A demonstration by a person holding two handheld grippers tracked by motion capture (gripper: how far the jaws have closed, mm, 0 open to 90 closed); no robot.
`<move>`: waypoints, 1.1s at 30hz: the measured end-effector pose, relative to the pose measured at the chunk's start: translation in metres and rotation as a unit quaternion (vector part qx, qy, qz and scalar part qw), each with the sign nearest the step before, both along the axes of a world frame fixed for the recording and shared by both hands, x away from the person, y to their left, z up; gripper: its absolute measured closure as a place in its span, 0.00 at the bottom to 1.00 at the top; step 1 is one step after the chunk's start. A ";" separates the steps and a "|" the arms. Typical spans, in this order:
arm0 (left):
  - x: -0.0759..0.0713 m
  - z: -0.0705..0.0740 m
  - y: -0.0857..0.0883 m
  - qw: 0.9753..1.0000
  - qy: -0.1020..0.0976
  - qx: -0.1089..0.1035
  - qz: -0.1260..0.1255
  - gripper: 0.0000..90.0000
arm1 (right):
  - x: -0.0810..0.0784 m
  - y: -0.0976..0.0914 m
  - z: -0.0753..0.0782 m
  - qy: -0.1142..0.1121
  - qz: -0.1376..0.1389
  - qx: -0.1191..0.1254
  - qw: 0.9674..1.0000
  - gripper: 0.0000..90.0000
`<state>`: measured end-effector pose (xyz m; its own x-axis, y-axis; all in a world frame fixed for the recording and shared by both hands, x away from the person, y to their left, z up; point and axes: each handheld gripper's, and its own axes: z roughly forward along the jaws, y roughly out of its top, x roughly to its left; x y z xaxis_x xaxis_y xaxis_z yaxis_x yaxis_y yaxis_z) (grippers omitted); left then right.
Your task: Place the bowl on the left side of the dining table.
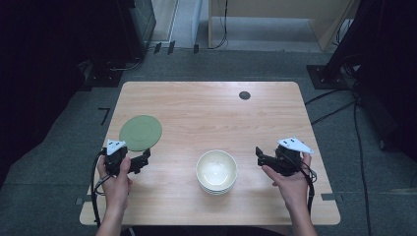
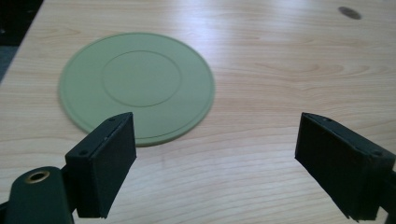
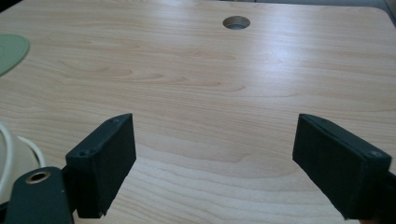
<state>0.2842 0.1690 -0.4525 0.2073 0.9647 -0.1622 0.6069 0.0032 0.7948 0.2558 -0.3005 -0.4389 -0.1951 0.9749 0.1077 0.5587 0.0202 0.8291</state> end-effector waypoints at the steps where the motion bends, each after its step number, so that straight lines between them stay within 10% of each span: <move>1: -0.002 0.002 -0.005 1.000 -0.006 -0.004 -0.008 0.14 | -0.001 0.001 0.000 0.000 0.001 0.004 1.000 0.15; 19: -0.022 0.024 -0.048 0.994 -0.029 -0.047 -0.095 0.14 | -0.025 0.036 0.023 -0.046 0.045 0.047 0.997 0.38; 33: -0.030 0.021 -0.075 0.988 -0.027 -0.052 -0.145 0.14 | -0.026 0.063 0.013 -0.018 0.136 0.088 0.987 0.74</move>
